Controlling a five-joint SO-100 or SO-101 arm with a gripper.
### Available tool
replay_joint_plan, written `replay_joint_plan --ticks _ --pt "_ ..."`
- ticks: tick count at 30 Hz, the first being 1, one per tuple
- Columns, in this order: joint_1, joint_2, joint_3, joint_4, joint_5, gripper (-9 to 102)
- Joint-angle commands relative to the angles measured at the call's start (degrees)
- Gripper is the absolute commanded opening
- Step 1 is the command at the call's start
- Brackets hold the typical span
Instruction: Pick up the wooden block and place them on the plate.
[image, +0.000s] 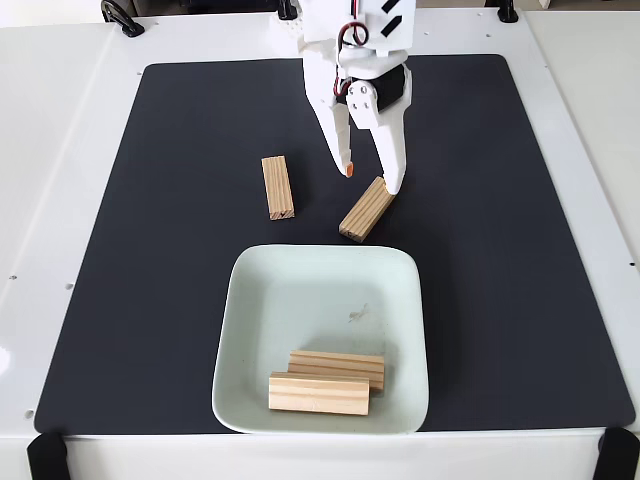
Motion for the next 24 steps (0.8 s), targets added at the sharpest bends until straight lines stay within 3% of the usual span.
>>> replay_joint_plan --ticks 1,18,24 --pt "0.0 -1.7 -3.1 0.3 -2.8 25" --pt "-0.5 -12.5 -13.2 0.2 -3.6 24" --pt "-0.9 -14.1 -12.8 0.2 -7.0 18"
